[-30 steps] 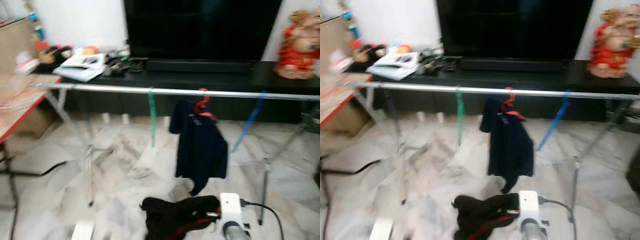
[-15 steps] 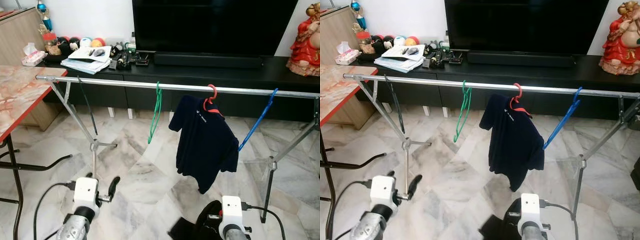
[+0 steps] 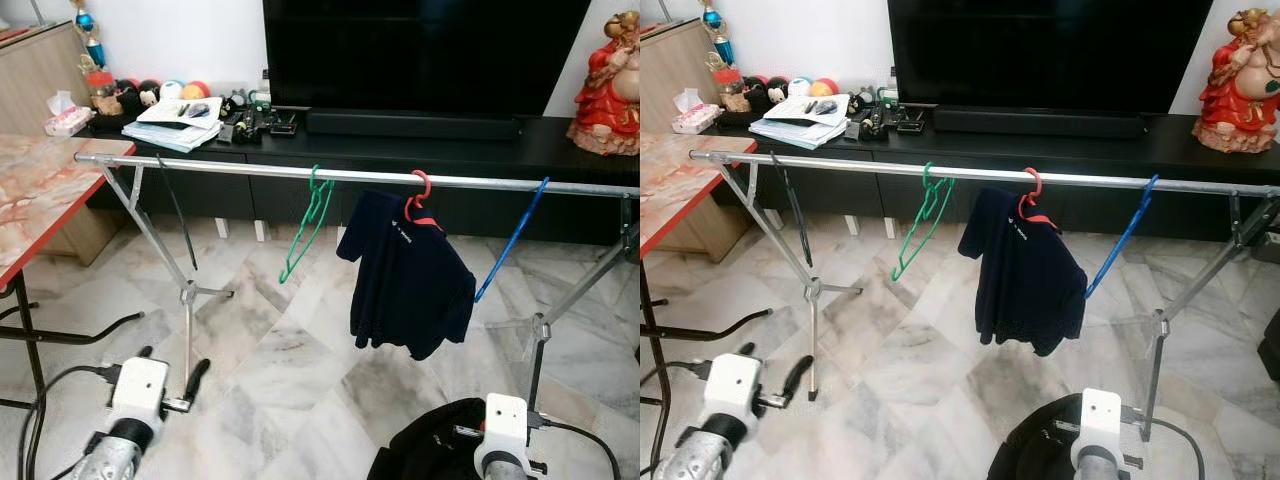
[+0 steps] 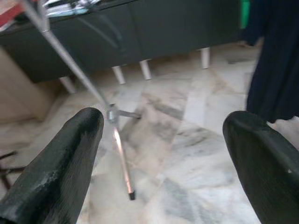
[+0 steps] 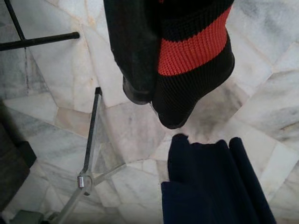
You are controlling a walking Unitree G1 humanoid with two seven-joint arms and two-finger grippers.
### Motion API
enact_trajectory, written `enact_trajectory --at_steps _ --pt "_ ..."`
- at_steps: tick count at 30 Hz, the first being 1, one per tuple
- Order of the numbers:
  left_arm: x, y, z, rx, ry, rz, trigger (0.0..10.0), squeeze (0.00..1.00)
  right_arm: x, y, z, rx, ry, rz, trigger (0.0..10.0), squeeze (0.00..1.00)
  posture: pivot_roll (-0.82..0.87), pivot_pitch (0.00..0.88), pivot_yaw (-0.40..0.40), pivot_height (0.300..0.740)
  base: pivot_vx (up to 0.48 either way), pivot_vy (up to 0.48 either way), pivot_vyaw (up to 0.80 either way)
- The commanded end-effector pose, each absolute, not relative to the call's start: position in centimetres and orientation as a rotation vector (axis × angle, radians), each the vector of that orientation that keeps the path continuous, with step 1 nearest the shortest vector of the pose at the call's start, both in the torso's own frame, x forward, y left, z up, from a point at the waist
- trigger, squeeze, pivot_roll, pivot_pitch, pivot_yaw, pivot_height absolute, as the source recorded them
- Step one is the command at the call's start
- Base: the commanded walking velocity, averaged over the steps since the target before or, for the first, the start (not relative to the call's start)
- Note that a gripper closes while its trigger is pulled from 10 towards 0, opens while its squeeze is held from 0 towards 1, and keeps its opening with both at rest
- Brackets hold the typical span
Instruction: Hang hanger
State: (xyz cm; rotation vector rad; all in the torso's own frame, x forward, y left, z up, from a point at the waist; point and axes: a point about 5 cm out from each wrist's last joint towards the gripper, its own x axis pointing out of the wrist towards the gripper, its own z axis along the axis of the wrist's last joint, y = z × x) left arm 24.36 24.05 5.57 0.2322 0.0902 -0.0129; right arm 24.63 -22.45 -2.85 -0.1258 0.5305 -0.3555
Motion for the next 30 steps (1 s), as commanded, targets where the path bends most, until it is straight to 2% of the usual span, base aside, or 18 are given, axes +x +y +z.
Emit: enact_trajectory --at_steps 1,14,30 --pt "24.5 24.4 5.7 0.194 0.107 0.003 10.0 0.00 24.8 -22.4 -2.6 -0.118 0.497 -0.355 10.0 0.00 0.06 0.005 0.045 0.740 0.000 0.000 0.00" --pt "24.9 23.4 5.9 0.069 0.103 -0.012 10.0 0.00 24.3 -21.6 -2.9 -0.095 0.489 -0.332 10.0 0.00 0.06 0.000 0.053 0.740 0.000 0.000 0.00" --pt "25.6 22.7 6.5 0.057 0.101 -0.033 10.0 0.00 25.0 -20.9 -2.7 -0.074 0.492 -0.312 10.0 0.00 0.07 0.040 0.049 0.740 0.000 0.000 0.00"
